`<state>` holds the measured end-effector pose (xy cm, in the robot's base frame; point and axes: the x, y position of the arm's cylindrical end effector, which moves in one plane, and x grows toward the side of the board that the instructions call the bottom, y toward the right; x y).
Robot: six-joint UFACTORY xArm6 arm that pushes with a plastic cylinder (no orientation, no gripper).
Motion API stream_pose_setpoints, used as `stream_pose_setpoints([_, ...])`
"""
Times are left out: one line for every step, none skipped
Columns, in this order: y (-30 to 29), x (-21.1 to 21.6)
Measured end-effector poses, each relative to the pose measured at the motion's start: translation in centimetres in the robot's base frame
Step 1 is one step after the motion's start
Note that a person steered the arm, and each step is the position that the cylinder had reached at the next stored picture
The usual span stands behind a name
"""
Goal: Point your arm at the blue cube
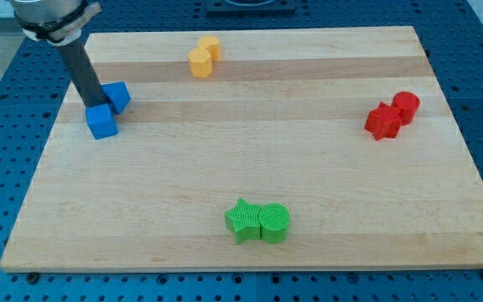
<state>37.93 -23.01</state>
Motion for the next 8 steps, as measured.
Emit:
stream_pose_setpoints([3.3,-0.2])
stream_pose_setpoints([7.6,-2.2])
stream_pose_setpoints([10.9,-4.3])
stream_pose_setpoints([10.7,-4.6])
stream_pose_setpoints([7.6,-2.2])
stream_pose_setpoints([5.4,3.5])
stream_pose_setpoints([4.6,9.4])
stream_pose_setpoints([5.6,11.8])
